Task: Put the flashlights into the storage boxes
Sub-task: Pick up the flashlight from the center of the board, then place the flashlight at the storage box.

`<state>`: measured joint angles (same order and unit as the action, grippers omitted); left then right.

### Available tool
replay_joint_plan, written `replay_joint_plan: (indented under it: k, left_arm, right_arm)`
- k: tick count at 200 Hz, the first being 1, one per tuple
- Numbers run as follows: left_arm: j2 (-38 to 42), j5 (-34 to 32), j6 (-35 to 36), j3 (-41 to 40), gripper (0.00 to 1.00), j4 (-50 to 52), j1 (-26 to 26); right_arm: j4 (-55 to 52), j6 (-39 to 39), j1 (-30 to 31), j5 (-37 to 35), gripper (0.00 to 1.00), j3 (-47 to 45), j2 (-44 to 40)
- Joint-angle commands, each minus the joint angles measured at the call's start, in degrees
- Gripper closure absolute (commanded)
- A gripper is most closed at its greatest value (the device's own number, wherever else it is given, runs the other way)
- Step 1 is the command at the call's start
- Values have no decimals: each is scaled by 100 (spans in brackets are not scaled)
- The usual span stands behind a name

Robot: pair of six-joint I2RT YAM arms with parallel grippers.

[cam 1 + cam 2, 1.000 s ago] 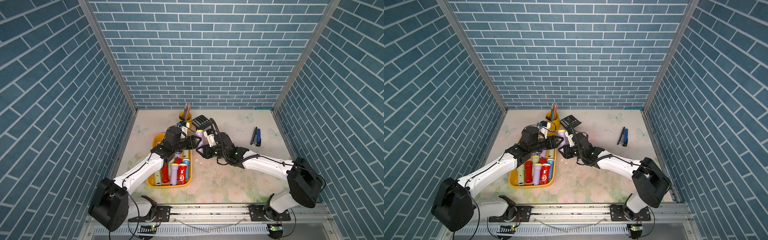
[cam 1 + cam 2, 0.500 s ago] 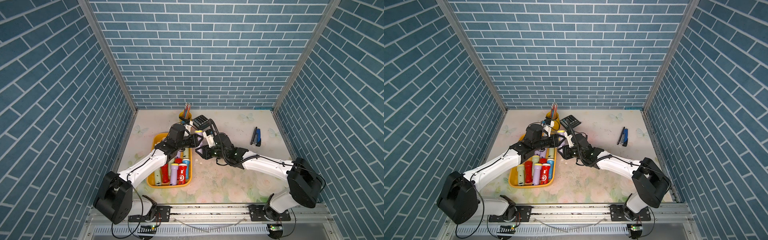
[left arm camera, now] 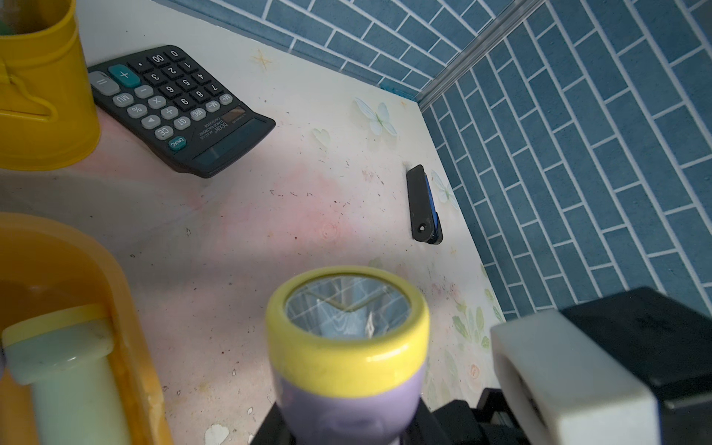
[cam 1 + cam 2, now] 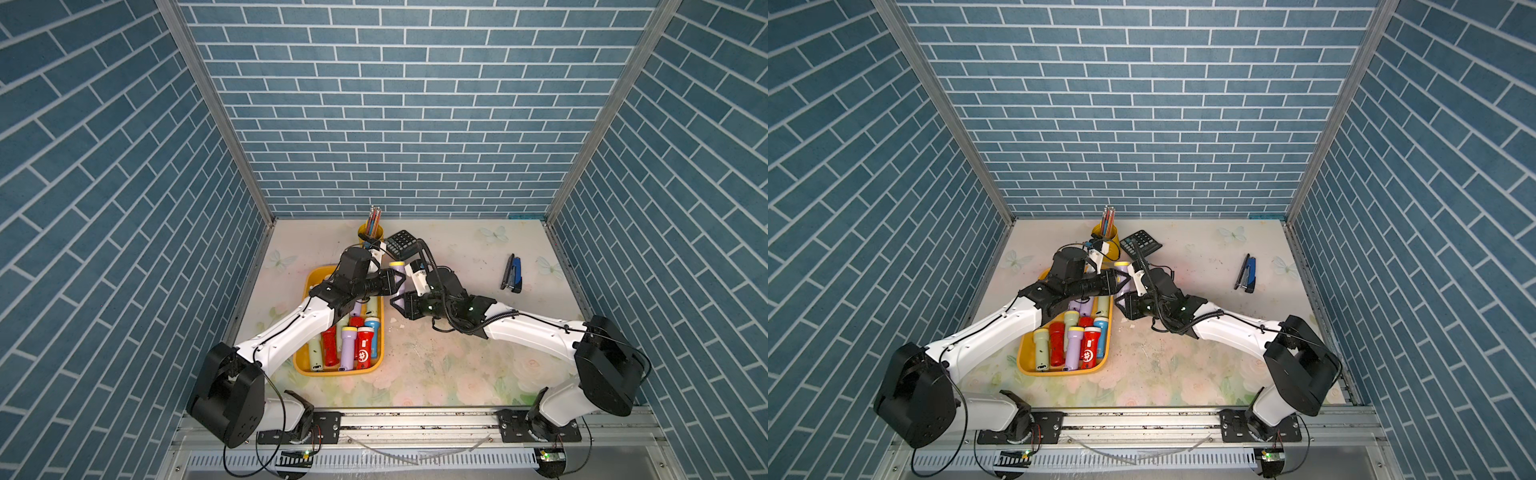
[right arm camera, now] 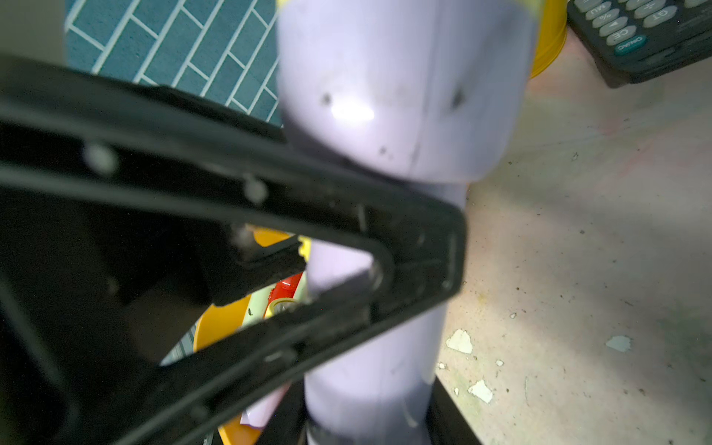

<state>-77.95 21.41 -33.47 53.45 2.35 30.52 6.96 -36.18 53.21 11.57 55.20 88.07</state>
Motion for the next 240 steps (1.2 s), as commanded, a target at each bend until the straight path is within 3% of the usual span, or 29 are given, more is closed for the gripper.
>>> replay_joint_plan:
  k: [1, 35, 81, 86, 90, 93, 181, 240]
  left_arm:
    - [11, -169, 113, 133, 74, 201, 29]
    - [112, -256, 135, 128, 75, 355, 15]
    - [279, -209, 142, 122, 75, 731, -129]
    - [315, -208, 156, 116, 75, 788, -156]
    - [340, -212, 162, 109, 75, 845, -175]
    - [366, -213, 165, 105, 75, 883, -187]
    - [993, -48, 787, -46, 74, 2483, -979]
    - [1197, -164, 1210, -101, 73, 3230, -1261]
  right_arm:
    - [-63, 131, 67, -55, 74, -7, -71]
    - [-164, 173, 66, -169, 68, -1, -133]
    - [-229, 147, 56, -356, 43, -141, -320]
    - [-241, 162, 57, -369, 31, -157, -351]
    - [-255, 175, 58, -383, 5, -166, -374]
    - [-282, 192, 58, -406, 1, -167, -392]
    - [-137, 320, -77, -621, 1, -551, -1088]
    - [599, 168, -190, -254, 1, -780, -764]
